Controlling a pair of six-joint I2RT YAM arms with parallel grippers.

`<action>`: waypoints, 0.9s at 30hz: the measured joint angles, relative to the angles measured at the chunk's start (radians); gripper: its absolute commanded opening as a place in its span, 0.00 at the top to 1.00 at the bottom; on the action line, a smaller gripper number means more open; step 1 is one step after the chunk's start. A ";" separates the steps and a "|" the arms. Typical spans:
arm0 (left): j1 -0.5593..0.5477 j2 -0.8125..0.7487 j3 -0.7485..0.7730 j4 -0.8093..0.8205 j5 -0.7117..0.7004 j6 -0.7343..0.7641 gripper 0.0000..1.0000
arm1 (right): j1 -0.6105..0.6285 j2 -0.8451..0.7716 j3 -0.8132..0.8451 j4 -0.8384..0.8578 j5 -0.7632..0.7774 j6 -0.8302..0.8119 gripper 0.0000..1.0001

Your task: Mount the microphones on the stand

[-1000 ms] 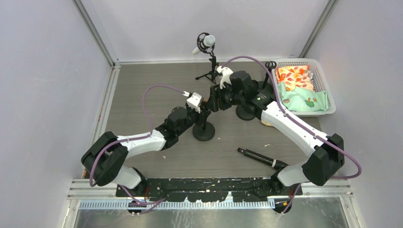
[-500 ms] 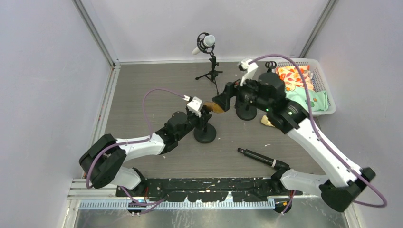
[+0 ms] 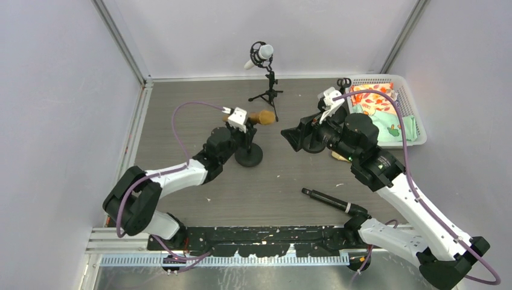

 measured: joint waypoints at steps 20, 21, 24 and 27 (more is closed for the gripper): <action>0.415 0.436 0.437 0.174 0.182 -0.027 1.00 | 0.000 -0.057 -0.061 -0.027 0.037 -0.002 0.21; 0.423 0.460 0.460 0.175 0.193 -0.027 1.00 | 0.000 -0.058 -0.063 -0.029 0.037 -0.002 0.21; 0.441 0.539 0.540 0.172 0.225 -0.013 1.00 | 0.000 -0.063 -0.065 -0.044 0.037 -0.002 0.21; 0.444 0.602 0.610 0.169 0.237 0.018 1.00 | 0.000 -0.074 -0.073 -0.048 0.037 -0.001 0.21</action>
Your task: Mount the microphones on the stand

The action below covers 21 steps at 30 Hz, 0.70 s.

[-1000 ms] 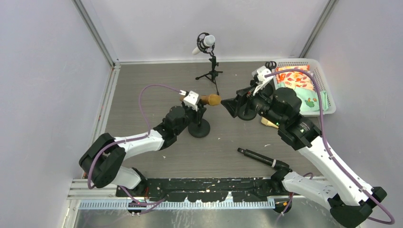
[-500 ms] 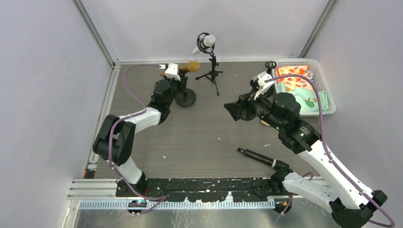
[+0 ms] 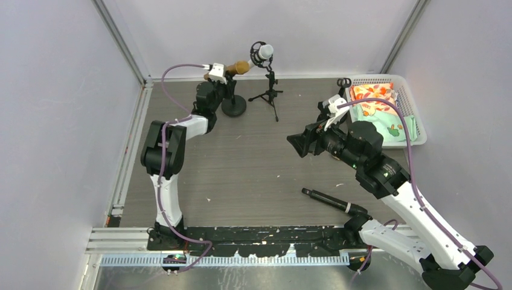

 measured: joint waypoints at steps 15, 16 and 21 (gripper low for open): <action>0.000 0.183 0.196 0.003 -0.008 0.071 0.99 | 0.000 -0.012 -0.014 -0.043 0.000 0.010 0.20; 0.002 0.196 0.206 0.003 -0.010 0.072 0.96 | 0.000 -0.012 -0.014 -0.044 0.000 0.011 0.20; 0.005 0.235 0.259 0.005 -0.014 0.066 0.55 | 0.000 -0.010 -0.014 -0.050 0.000 0.018 0.19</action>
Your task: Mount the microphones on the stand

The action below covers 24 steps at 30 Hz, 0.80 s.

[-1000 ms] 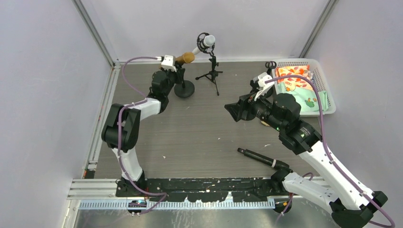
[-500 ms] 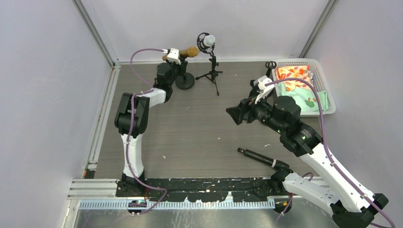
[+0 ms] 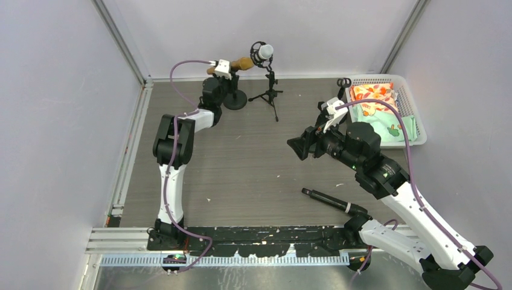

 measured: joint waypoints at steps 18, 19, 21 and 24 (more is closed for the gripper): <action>0.002 -0.140 -0.232 0.075 -0.030 -0.065 0.02 | 0.000 0.027 -0.009 0.072 0.106 0.079 0.10; 0.001 -0.169 -0.257 0.075 -0.037 -0.073 0.02 | 0.000 0.028 -0.009 0.076 0.126 0.079 0.10; 0.001 -0.232 -0.311 0.076 -0.054 -0.095 0.01 | 0.000 0.034 -0.006 0.076 0.175 0.077 0.09; -0.002 -0.332 -0.396 0.074 -0.087 -0.132 0.02 | 0.000 0.066 0.030 0.051 0.262 0.067 0.08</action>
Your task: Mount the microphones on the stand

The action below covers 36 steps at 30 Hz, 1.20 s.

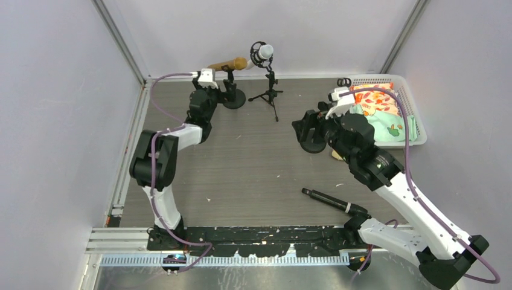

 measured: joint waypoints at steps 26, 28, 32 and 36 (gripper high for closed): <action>-0.087 -0.629 -0.360 -0.719 -0.045 -0.323 0.00 | -0.330 0.483 0.406 -0.320 -0.022 -0.208 0.11; -0.087 -0.632 -0.358 -0.741 -0.027 -0.323 0.00 | -0.336 0.500 0.407 -0.318 -0.035 -0.254 0.13; -0.087 -0.640 -0.349 -0.773 0.003 -0.323 0.00 | -0.350 0.539 0.422 -0.316 -0.061 -0.337 0.20; -0.087 -0.653 -0.341 -0.787 0.024 -0.323 0.00 | -0.362 0.583 0.447 -0.323 -0.098 -0.387 0.27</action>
